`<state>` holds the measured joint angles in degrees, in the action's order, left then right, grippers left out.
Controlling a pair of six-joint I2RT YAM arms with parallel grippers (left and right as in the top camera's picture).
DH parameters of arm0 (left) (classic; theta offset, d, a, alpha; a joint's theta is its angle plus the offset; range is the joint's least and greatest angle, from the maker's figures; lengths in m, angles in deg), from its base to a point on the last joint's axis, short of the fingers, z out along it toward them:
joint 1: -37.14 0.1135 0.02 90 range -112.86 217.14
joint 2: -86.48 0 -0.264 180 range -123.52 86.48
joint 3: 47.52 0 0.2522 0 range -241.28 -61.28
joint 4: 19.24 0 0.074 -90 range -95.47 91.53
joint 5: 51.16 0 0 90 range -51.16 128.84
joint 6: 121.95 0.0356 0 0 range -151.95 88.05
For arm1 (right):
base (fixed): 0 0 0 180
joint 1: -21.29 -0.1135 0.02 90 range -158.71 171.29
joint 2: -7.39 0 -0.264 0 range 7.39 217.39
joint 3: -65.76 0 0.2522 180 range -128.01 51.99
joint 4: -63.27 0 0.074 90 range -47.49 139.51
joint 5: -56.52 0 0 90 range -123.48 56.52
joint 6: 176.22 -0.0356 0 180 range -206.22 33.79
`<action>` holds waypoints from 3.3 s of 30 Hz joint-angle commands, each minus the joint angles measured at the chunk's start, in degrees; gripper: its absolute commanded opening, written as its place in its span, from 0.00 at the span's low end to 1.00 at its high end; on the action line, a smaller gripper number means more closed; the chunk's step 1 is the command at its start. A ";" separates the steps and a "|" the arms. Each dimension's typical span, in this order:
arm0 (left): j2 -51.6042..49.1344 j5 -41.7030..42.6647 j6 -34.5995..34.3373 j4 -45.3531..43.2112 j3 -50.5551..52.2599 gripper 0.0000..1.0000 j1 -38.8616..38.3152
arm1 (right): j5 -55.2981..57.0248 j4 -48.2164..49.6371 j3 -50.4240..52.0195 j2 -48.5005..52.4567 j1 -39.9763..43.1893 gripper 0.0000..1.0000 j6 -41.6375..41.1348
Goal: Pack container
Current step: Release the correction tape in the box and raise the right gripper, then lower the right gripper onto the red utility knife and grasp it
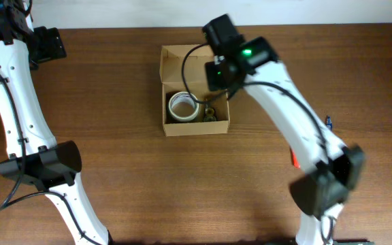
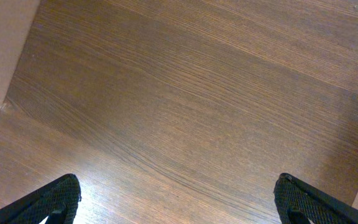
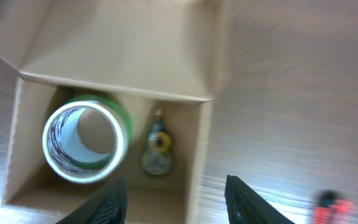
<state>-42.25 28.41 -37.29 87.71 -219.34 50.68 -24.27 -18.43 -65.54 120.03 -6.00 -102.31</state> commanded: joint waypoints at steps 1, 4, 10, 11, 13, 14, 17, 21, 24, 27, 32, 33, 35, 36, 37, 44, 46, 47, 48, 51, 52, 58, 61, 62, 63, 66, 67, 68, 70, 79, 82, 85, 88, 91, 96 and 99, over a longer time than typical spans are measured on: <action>1.25 0.59 0.94 -0.13 0.42 1.00 0.13 | 7.80 -1.25 -0.70 -7.93 2.69 0.52 2.40; 1.25 0.59 0.94 -0.13 0.44 0.99 0.13 | 8.20 -2.14 1.88 -12.92 6.60 0.52 2.40; 1.25 0.59 0.94 -0.13 0.42 1.00 0.13 | 6.43 -1.97 15.02 -22.21 20.06 0.54 5.18; 1.25 0.59 0.94 -0.13 0.44 1.00 0.13 | 4.87 -1.70 17.97 -23.47 22.97 0.54 5.20; 1.25 0.61 0.94 -0.13 0.42 1.00 0.13 | 2.71 -1.70 22.84 -24.85 27.93 0.54 5.92; 1.25 0.61 0.94 -0.13 0.44 1.00 0.13 | 1.49 -1.75 25.46 -25.05 30.56 0.54 6.80; 1.25 0.59 0.94 -0.13 0.42 1.00 0.13 | -1.40 -0.79 31.76 -24.74 35.63 0.56 7.30; 1.25 0.59 0.94 -0.13 0.44 1.00 0.13 | -2.99 2.10 39.23 -23.32 37.55 0.64 10.05; 1.25 0.59 0.94 -0.13 0.44 1.00 0.13 | -3.23 3.48 42.71 -21.27 37.40 0.67 10.36; 1.25 0.61 0.94 -0.13 0.42 1.00 0.13 | -4.59 4.15 44.37 -18.29 37.38 0.67 10.38; 1.25 0.61 0.94 -0.13 0.44 1.00 0.13 | -7.21 6.16 45.00 -13.55 37.31 0.66 11.43; 1.25 0.61 0.94 -0.13 0.44 0.99 0.13 | -7.48 6.54 45.00 -12.70 37.31 0.66 11.41; 1.25 0.59 0.94 -0.13 0.42 1.00 0.13 | -7.98 7.13 45.00 -11.06 37.24 0.66 11.50; 1.25 0.59 0.94 -0.13 0.44 1.00 0.13 | -8.09 7.21 45.00 -10.51 37.05 0.65 11.61; 1.25 0.59 0.94 -0.13 0.42 1.00 0.13 | -9.29 7.32 45.00 -9.75 36.83 0.65 13.00; 1.25 0.59 0.94 -0.13 0.44 1.00 0.13 | -12.72 8.44 45.00 -6.54 34.27 0.61 16.24; 1.25 0.61 0.94 -0.13 0.44 1.00 0.13 | -12.46 8.94 45.00 -6.16 33.53 0.61 16.33; 1.25 0.59 0.94 -0.13 0.44 1.00 0.13 | -12.41 9.35 45.00 -6.08 33.22 0.61 16.37; 1.25 0.59 0.94 -0.13 0.44 1.00 0.13 | -12.35 9.81 45.00 -6.01 33.09 0.61 16.61; 1.25 0.61 0.94 -0.13 0.42 1.00 0.13 | -11.98 10.80 45.00 -5.55 32.87 0.61 17.33; 1.25 0.59 0.94 -0.13 0.44 1.00 0.13 | -11.87 10.95 45.00 -5.40 32.85 0.61 17.42; 1.25 0.59 0.94 -0.13 0.44 1.00 0.13 | -9.68 11.02 45.05 -3.30 32.85 0.61 17.40; 1.25 0.59 0.94 -0.13 0.42 0.99 0.13 | -9.64 11.50 45.55 -2.23 32.33 0.61 17.42; 1.25 0.59 0.94 -0.13 0.42 0.99 0.13 | -9.62 11.69 45.72 -2.01 32.13 0.61 17.40; 1.25 0.59 0.94 -0.13 0.42 1.00 0.13 | -9.64 11.85 45.88 -1.73 31.85 0.61 17.40; 1.25 0.61 0.94 -0.13 0.44 1.00 0.13 | -9.62 11.89 46.12 -0.72 31.41 0.61 17.35; 1.25 0.59 0.94 -0.13 0.44 1.00 0.13 | -9.62 11.91 46.18 -0.33 31.23 0.61 17.25; 1.25 0.59 0.94 -0.13 0.44 1.00 0.13 | -9.35 11.91 46.21 0.13 31.06 0.61 17.18; 1.25 0.59 0.94 -0.13 0.44 1.00 0.13 | -8.90 12.35 46.45 0.87 30.60 0.57 17.18; 1.25 0.61 0.94 -0.13 0.44 1.00 0.13 | -7.04 14.78 48.70 1.16 29.18 0.20 16.52; 1.25 0.61 0.94 -0.13 0.44 1.00 0.13 | -7.06 14.91 48.68 1.14 29.16 0.09 16.50; 1.25 0.61 0.94 -0.13 0.44 1.00 0.13 | -7.45 15.32 48.57 0.44 29.16 0.04 15.21; 1.25 0.61 0.94 -0.13 0.42 1.00 0.13 | -8.85 16.06 48.50 -2.23 29.18 0.04 15.19; 1.25 0.59 0.94 -0.13 0.42 1.00 0.13 | -8.81 16.26 47.65 -5.97 29.18 0.04 15.21; 1.25 0.61 0.94 -0.13 0.44 1.00 0.13 | -9.44 14.47 45.11 -12.31 29.18 0.04 14.64; 1.25 0.61 0.94 -0.13 0.44 1.00 0.13 | -10.01 11.61 42.29 -15.67 29.18 0.04 13.46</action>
<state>-42.25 28.43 -37.27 87.73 -219.34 50.68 -32.99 -5.75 -19.71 108.60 23.48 -87.41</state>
